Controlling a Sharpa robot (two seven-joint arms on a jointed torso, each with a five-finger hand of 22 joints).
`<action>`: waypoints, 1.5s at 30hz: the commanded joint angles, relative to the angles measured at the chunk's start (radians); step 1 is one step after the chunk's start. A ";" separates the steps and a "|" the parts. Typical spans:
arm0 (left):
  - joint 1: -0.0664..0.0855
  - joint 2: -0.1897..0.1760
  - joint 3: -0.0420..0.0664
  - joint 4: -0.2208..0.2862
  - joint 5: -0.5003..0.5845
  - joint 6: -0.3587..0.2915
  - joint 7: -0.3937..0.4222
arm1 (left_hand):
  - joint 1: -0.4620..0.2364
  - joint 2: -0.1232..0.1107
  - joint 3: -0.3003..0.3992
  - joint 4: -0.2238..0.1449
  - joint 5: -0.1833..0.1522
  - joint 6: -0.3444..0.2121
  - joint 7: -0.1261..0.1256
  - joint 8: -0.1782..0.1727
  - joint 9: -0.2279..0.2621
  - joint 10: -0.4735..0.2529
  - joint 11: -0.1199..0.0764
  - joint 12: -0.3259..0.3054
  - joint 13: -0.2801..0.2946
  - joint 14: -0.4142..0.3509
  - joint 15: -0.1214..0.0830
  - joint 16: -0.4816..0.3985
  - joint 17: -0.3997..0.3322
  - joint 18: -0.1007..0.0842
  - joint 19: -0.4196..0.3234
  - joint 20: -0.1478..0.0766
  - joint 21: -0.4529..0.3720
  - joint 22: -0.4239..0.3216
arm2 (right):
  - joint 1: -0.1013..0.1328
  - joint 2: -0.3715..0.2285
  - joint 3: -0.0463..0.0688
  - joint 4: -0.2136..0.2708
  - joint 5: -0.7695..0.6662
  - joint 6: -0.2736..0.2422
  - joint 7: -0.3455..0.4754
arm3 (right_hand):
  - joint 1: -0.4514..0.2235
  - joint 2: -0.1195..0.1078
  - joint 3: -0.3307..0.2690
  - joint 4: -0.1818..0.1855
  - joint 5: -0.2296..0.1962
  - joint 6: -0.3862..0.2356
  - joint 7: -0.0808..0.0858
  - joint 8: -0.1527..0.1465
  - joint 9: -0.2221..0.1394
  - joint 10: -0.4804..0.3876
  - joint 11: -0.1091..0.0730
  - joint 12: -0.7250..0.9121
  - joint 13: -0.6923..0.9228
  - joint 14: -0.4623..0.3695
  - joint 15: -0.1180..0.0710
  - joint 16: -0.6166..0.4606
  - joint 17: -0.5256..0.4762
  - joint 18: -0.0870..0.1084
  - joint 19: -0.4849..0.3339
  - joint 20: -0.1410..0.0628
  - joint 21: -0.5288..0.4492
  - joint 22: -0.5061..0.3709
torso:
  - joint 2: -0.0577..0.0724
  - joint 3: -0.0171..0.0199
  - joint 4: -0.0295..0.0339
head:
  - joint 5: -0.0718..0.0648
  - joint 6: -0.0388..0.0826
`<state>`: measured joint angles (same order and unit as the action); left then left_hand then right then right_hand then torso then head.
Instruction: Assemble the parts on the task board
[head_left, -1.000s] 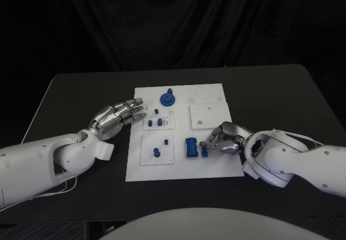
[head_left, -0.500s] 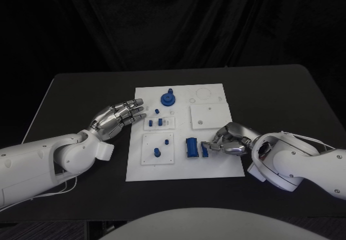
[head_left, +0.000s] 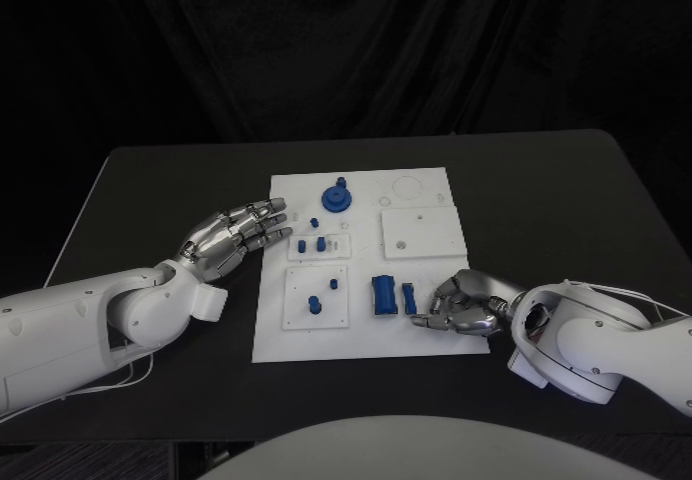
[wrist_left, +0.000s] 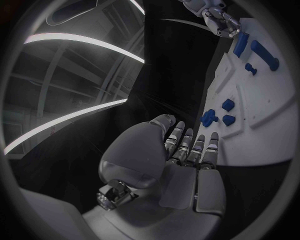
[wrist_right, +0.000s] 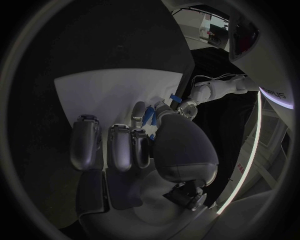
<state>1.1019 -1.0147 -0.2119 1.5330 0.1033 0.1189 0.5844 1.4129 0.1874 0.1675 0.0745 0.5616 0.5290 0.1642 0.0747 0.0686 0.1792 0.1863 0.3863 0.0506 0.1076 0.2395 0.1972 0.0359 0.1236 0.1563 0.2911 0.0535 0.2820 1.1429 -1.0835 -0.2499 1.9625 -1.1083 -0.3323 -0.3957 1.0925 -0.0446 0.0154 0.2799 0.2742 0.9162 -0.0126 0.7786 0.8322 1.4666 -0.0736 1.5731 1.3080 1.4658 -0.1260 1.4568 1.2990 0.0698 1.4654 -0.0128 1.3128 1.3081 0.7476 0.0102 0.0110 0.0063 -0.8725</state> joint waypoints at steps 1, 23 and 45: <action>-0.002 0.000 0.001 0.001 0.002 0.014 0.008 | -0.008 -0.002 0.006 0.002 -0.001 0.008 0.018 0.004 0.001 0.000 0.005 0.005 0.001 0.006 -0.001 0.006 0.001 -0.006 0.007 0.002 0.007 0.000 | -0.005 0.001 0.000 0.001 -0.006 0.035 -0.019 | 0.010 0.003 -0.008 0.001 -0.004 -0.006 -0.002 0.010 0.010 0.104 -0.006 -0.002 0.263 0.060 -0.008 0.003 -0.002 -0.008 0.027 -0.008 -0.005 0.181 | 0.000 -0.0001 -0.0013 | 0.001 0.000; -0.004 -0.001 0.001 -0.002 0.002 0.016 0.000 | -0.010 -0.003 0.010 0.003 -0.001 0.010 0.018 0.005 0.002 0.001 0.007 0.006 0.001 0.007 0.000 0.008 0.001 -0.006 0.007 0.002 0.007 0.000 | -0.009 0.010 0.000 -0.008 0.001 -0.010 -0.010 | -0.048 0.056 -0.062 0.011 -0.088 -0.023 -0.006 0.035 0.039 0.104 -0.009 -0.002 0.263 0.059 -0.011 0.000 -0.010 -0.007 0.025 -0.011 -0.013 0.179 | 0.002 -0.0001 0.0007 | 0.002 0.000; -0.005 0.003 0.001 -0.002 0.002 0.022 -0.012 | -0.011 -0.003 0.010 0.003 -0.001 0.011 0.018 0.005 0.002 0.002 0.007 0.006 0.001 0.006 0.000 0.007 0.001 -0.006 0.007 0.002 0.007 0.000 | -0.009 0.023 0.000 -0.023 -0.004 -0.039 -0.019 | 0.062 0.103 -0.040 -0.027 0.044 -0.023 -0.018 0.054 0.061 0.104 -0.020 -0.002 0.263 0.059 -0.019 0.002 -0.008 -0.007 0.027 -0.019 -0.011 0.180 | 0.001 0.0002 0.0006 | 0.005 0.000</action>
<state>1.0987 -1.0140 -0.2117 1.5300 0.1033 0.1229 0.5690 1.4129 0.1874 0.1716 0.0787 0.5616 0.5361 0.1643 0.0747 0.0695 0.1792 0.1863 0.3863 0.0505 0.1076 0.2395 0.2042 0.0353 0.1236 0.1562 0.2912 0.0535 0.2820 1.1386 -1.0634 -0.2467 1.9434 -1.1090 -0.3525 -0.3990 1.1429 0.0559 -0.0263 0.2581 0.3118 0.8967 -0.0249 0.8287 0.8921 1.4667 -0.0877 1.5731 1.3075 1.4665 -0.1396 1.4567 1.2920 0.0704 1.4633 -0.0253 1.3038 1.3081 0.7488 0.0105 0.0120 0.0110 -0.8725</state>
